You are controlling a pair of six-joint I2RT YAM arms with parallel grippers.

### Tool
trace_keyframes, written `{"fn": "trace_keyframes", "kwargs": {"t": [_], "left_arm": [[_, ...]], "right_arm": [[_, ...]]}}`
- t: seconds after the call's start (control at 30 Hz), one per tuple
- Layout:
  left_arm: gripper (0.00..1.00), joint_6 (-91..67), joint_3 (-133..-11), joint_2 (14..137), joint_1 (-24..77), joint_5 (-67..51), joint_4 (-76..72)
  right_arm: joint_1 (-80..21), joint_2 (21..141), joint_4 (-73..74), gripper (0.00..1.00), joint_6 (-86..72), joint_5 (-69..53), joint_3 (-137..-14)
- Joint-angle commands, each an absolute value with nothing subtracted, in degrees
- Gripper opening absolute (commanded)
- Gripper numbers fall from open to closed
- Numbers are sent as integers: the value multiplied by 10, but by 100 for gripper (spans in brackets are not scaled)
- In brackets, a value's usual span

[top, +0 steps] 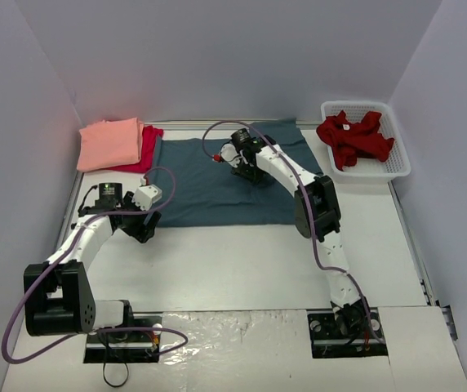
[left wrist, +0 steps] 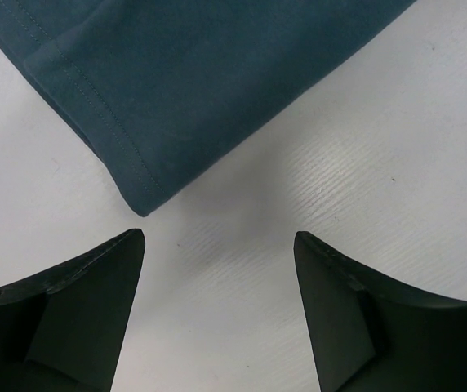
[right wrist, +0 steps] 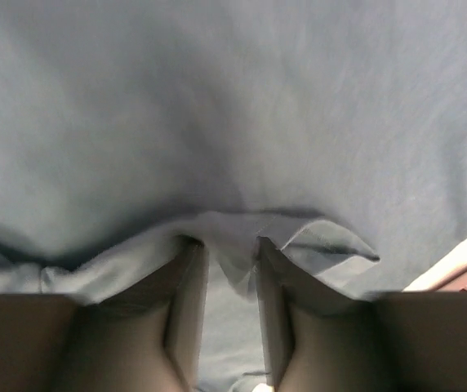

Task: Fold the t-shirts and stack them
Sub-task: Fold the flattened tshirt in 1/3 of the way

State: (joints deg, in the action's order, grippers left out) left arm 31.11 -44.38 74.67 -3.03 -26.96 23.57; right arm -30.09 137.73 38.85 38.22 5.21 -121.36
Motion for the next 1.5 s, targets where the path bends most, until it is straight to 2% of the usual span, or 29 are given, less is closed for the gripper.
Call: {"fn": "trace_keyframes", "kwargs": {"t": [0.0, 0.03, 0.13, 0.33, 0.6, 0.93, 1.17, 1.47], "left_arm": [[73, 322, -445, 723, -31, -283, 234], [73, 323, -444, 722, -30, -284, 235], [73, 323, -444, 722, -31, -286, 235], [73, 324, -446, 721, -30, -289, 239], [73, 323, -449, 716, -31, -287, 243], [74, 331, -471, 749, -29, -294, 258], [72, 402, -484, 785, -29, -287, 296], [68, 478, -536, 836, -31, -287, 323]], "right_arm": [[-316, 1390, 399, 34, 388, 83, -1253], [-320, 1390, 393, 43, 388, 90, -1252], [-321, 1381, 383, 51, 381, 94, -1243], [-319, 1330, 345, 57, 372, 118, -1177], [-312, 1252, 336, 60, 352, 131, -1118], [-296, 1093, 337, 64, 339, 152, -933], [-265, 994, 339, 64, 318, 150, -793], [-234, 938, 340, 65, 287, 131, -724]]}}
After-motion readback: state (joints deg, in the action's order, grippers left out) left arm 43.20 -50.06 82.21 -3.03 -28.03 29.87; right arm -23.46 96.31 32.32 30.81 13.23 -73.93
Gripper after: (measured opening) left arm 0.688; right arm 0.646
